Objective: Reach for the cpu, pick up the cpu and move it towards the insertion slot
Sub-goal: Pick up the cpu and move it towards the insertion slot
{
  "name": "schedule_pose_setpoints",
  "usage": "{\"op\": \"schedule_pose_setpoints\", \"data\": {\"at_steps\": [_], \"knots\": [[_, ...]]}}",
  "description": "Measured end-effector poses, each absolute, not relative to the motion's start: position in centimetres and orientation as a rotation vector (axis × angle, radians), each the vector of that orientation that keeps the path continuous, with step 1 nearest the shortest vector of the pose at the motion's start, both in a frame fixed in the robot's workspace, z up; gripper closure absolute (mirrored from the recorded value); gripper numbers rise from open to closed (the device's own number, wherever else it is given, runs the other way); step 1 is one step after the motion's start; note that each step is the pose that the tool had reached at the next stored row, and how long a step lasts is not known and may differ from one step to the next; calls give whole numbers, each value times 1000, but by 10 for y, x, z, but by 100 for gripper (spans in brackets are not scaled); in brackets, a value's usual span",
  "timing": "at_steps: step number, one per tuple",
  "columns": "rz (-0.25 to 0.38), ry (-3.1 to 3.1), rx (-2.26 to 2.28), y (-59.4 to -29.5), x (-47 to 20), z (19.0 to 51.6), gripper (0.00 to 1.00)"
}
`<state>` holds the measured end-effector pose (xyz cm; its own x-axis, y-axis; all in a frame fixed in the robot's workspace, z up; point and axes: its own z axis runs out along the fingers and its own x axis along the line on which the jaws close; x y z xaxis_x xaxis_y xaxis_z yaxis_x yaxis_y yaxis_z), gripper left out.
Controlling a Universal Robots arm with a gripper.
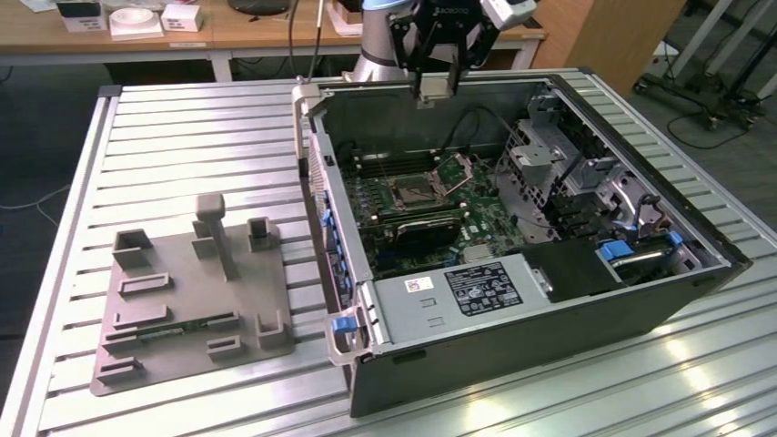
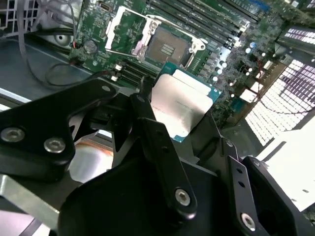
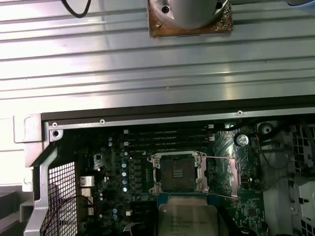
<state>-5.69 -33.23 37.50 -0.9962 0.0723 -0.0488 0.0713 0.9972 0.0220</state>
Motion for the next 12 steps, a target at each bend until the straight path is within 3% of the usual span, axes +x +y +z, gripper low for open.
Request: {"op": "schedule_pose_setpoints", "data": {"at_steps": [12], "knots": [[38, 3098, 35, -332, -57, 372, 45]]}}
